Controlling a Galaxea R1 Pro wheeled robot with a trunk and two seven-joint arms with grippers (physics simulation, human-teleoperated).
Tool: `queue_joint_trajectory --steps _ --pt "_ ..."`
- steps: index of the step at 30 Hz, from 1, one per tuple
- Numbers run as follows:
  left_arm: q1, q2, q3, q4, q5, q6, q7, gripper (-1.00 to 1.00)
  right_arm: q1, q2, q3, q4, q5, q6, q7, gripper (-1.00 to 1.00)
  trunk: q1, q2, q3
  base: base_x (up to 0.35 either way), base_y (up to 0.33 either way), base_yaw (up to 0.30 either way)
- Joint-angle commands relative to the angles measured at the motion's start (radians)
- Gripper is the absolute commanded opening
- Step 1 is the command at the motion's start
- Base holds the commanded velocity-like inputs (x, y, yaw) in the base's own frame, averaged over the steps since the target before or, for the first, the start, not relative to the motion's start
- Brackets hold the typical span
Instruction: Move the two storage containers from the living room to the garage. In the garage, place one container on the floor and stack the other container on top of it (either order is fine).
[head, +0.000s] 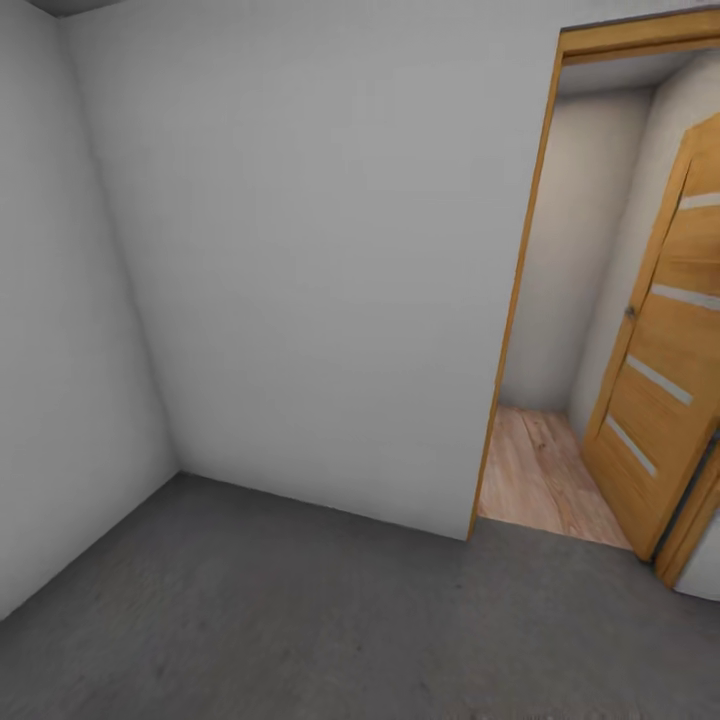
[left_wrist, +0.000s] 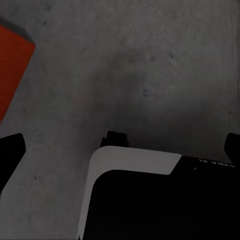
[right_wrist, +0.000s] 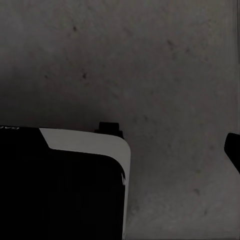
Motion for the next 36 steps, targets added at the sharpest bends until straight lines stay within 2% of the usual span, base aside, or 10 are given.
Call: queue_joint_trajectory --steps 1,36 --pt "0.000 0.000 -0.009 0.000 0.009 -0.003 -0.001 1.00 -0.001 0.000 0.008 0.003 -0.008 -0.006 -0.001 1.00 0.000 -0.001 -0.001 0.000 0.000 -0.233" --pt "0.000 0.000 -0.009 0.001 0.009 -0.003 -0.001 1.00 -0.001 0.001 0.008 0.003 -0.008 -0.005 0.000 1.00 0.000 -0.001 0.015 0.000 0.000 -0.221"
